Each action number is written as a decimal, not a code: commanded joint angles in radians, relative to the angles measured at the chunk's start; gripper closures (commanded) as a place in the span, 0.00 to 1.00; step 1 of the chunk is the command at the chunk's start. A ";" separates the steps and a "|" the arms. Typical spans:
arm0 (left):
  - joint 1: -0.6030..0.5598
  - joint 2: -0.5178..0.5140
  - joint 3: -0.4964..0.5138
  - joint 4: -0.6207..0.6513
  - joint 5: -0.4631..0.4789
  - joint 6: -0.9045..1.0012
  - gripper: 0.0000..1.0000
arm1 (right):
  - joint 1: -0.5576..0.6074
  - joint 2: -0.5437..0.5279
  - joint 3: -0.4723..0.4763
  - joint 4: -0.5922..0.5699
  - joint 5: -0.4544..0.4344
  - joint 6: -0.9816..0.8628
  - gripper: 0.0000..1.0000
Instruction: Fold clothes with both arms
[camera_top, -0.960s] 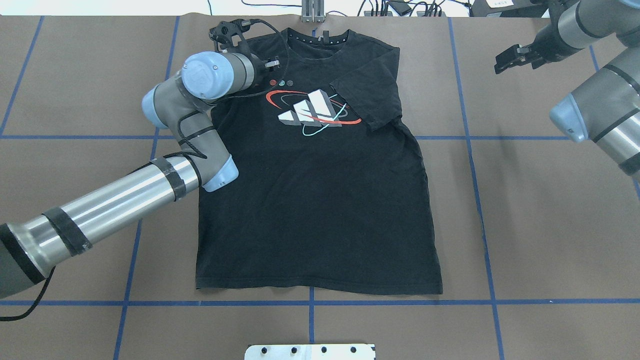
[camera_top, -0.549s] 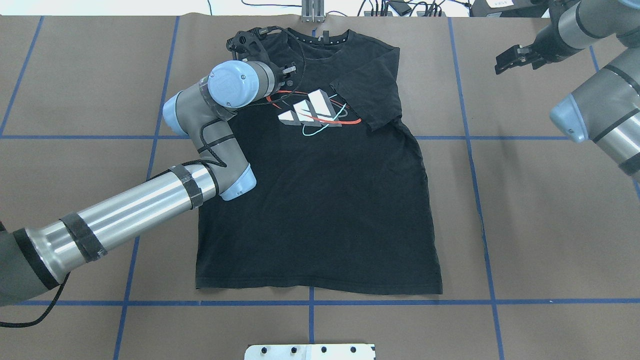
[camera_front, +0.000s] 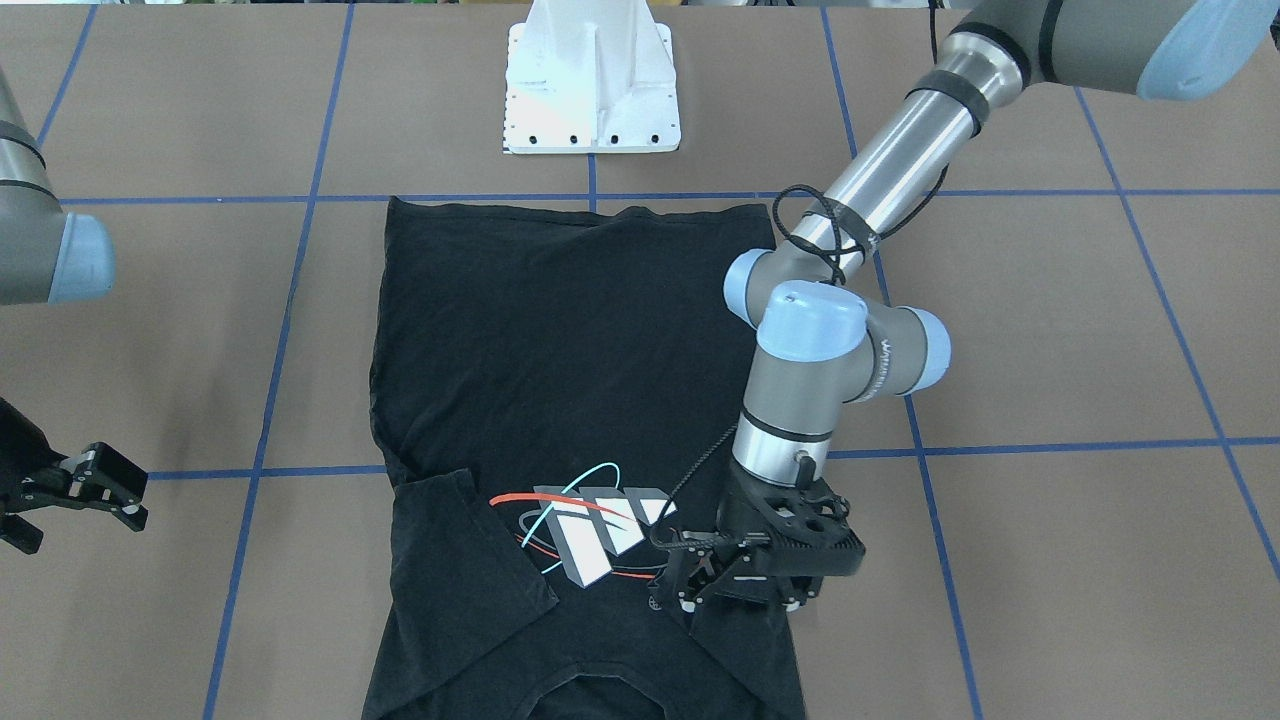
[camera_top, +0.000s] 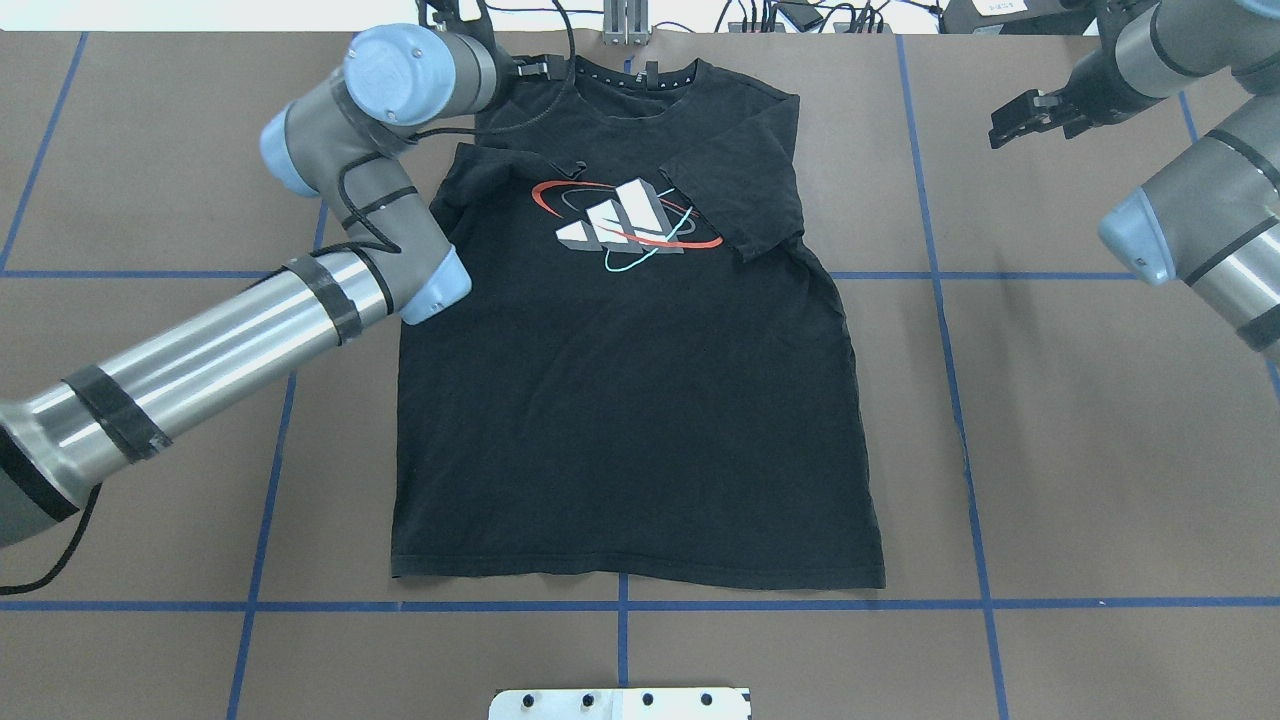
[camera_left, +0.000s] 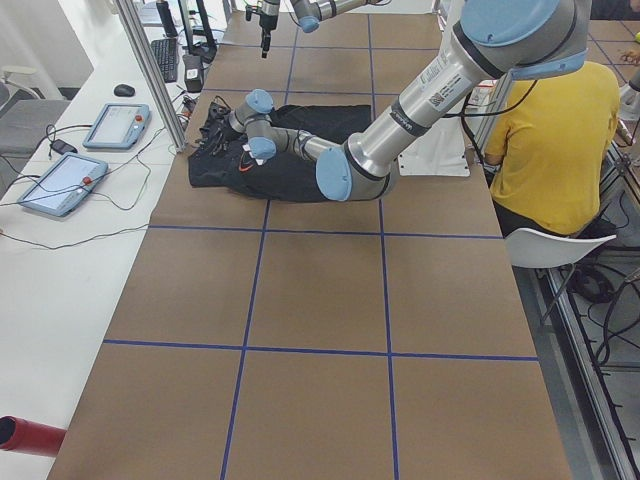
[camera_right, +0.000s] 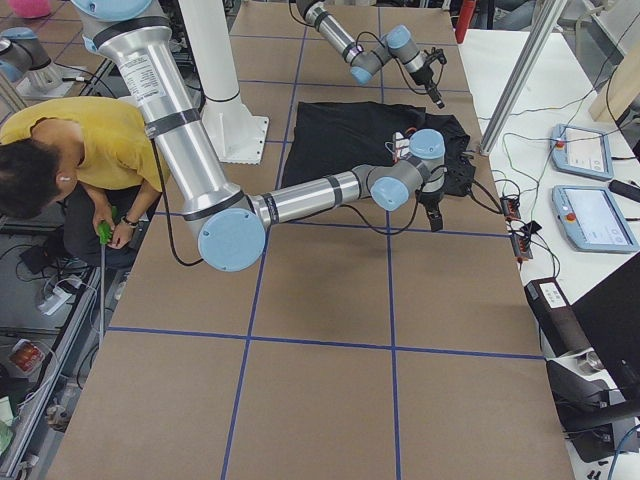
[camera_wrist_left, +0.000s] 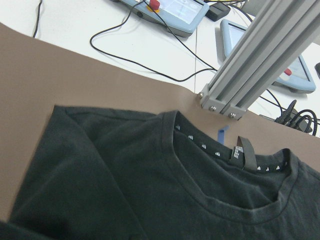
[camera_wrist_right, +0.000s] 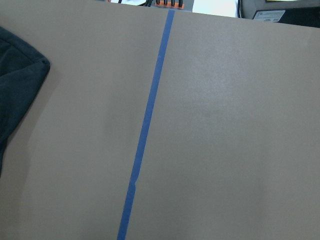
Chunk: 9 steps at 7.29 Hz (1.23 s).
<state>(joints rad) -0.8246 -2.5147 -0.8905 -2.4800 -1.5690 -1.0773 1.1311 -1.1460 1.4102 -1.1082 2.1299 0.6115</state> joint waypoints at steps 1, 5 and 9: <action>-0.077 0.023 0.068 -0.032 -0.062 0.161 0.00 | -0.004 0.002 0.000 0.001 -0.002 0.001 0.00; -0.036 0.066 0.113 -0.207 -0.060 0.143 0.03 | -0.007 0.003 -0.010 0.001 -0.010 -0.001 0.00; 0.019 0.134 0.062 -0.261 -0.097 0.102 0.33 | -0.007 0.000 -0.011 0.001 -0.010 -0.001 0.00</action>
<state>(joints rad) -0.8153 -2.3929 -0.8283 -2.7301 -1.6429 -0.9726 1.1245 -1.1446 1.4001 -1.1075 2.1200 0.6105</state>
